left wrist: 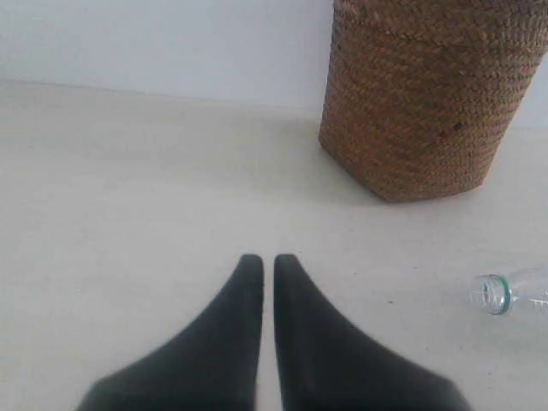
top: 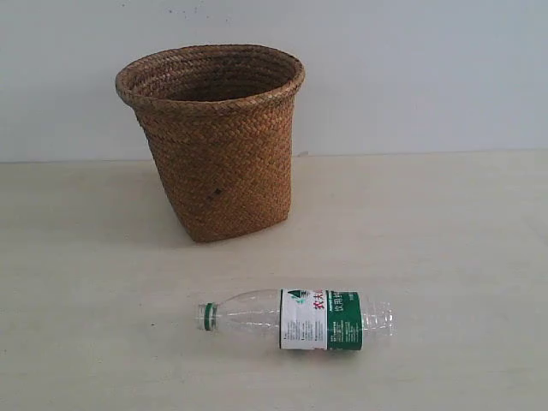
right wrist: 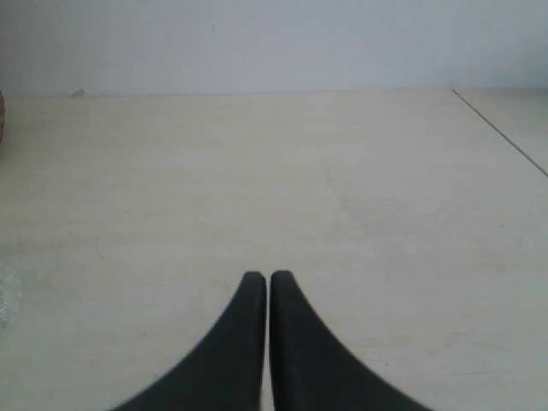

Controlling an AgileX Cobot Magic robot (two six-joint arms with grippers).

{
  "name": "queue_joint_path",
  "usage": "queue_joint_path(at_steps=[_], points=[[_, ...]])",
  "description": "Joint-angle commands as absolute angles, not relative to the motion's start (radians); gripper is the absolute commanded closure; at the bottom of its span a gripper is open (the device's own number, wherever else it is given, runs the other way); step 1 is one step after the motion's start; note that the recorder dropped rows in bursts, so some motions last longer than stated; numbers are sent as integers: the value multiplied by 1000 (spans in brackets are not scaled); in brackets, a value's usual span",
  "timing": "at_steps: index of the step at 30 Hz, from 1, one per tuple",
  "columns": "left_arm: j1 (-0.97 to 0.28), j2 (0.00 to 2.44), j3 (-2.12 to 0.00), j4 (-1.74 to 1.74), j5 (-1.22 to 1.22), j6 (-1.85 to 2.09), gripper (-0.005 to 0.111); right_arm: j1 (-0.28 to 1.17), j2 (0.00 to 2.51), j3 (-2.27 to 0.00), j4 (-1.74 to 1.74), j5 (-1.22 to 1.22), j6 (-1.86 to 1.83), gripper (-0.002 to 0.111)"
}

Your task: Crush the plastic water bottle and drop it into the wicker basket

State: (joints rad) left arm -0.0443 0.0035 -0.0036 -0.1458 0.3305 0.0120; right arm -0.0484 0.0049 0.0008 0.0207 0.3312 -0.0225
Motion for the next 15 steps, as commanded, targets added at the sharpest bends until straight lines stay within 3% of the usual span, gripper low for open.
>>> queue_joint_path(at_steps=[1,15], points=[[-41,0,0,-140,315,16,103,-53,0,0,19,330,-24,108],[-44,0,-20,-237,92,-25,103,-53,0,0,19,330,-24,108]])
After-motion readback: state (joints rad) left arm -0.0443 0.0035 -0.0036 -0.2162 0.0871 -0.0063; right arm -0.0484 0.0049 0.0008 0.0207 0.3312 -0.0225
